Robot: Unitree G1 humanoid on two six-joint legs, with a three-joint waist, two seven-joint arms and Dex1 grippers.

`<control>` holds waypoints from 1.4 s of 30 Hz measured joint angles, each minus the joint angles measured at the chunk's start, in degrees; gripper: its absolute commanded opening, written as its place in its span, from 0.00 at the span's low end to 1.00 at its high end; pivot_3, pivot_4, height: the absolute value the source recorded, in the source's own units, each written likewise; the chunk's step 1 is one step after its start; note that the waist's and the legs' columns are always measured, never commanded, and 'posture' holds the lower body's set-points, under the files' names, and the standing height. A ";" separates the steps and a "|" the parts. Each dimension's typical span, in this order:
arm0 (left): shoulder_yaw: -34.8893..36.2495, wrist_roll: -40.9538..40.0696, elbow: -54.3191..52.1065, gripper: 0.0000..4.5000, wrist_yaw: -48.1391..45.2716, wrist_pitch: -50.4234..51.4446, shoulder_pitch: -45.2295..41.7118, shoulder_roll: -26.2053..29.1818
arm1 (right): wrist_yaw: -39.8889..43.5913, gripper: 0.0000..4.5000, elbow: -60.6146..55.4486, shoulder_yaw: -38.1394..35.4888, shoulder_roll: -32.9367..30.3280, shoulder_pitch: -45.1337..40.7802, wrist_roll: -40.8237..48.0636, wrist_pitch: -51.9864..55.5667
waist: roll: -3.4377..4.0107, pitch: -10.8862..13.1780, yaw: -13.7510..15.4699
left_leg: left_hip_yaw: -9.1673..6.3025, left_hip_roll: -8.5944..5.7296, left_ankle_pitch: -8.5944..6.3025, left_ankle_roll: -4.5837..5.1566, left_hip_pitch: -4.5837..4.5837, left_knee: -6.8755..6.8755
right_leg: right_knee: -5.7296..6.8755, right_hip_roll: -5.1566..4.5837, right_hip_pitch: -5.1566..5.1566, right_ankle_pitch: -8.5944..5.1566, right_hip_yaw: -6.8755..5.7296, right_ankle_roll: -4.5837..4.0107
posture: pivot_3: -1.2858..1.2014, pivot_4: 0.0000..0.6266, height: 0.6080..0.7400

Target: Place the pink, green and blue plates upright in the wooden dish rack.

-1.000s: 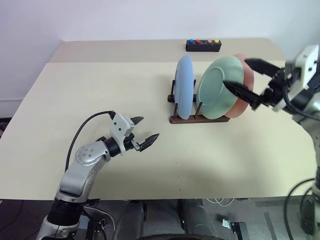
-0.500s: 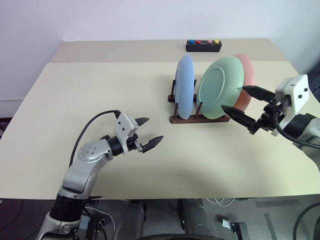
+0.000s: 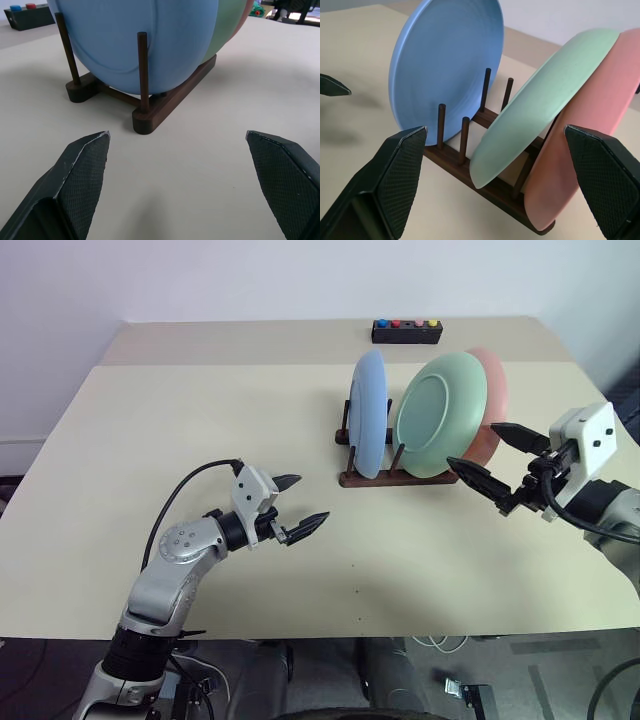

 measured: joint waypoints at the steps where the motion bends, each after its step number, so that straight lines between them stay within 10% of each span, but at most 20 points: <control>1: -0.01 0.00 0.00 1.00 0.01 0.00 0.00 -0.02 | -0.04 0.99 0.00 0.55 0.19 -0.01 -0.03 0.00 | 0.00 0.00 0.01 | 0.00 0.00 0.00 0.00 0.00 0.00 | 0.00 0.00 0.00 0.00 0.00 0.00 | 0.52 0.24 1.00; 13: -0.02 0.04 -0.01 1.00 0.11 0.00 0.01 -0.05 | 0.98 0.99 -1.49 1.81 0.24 1.00 -0.18 -0.39 | 0.00 0.00 0.01 | 0.00 0.00 0.00 0.00 0.00 0.01 | 0.00 0.00 0.01 0.00 0.00 0.00 | 0.52 0.24 1.00; 16: -0.02 0.04 0.00 1.00 0.09 0.00 0.01 -0.03 | 1.83 0.81 -1.57 0.32 0.16 1.80 0.32 -0.40 | 0.00 0.00 0.04 | 0.00 0.00 0.00 0.00 0.00 0.01 | 0.00 0.00 0.01 0.00 0.00 0.00 | 0.52 0.24 1.00; 23: -0.05 0.05 0.02 1.00 0.01 0.00 0.01 -0.05 | 3.25 0.01 -1.56 -4.58 -1.69 2.98 1.21 -0.40 | 0.00 0.00 0.04 | 0.00 0.00 0.00 0.00 0.01 0.01 | 0.00 0.00 0.02 0.00 0.00 0.00 | 0.52 0.24 1.00; 42: -0.62 0.00 -0.01 1.00 -0.10 0.01 0.00 -0.17 | 2.48 0.01 -0.76 3.41 -5.96 3.92 -14.36 -4.90 | -0.01 -0.01 0.02 | 0.00 0.00 0.00 0.00 0.01 0.01 | -0.01 0.00 0.02 0.00 0.00 0.00 | 0.52 0.24 1.00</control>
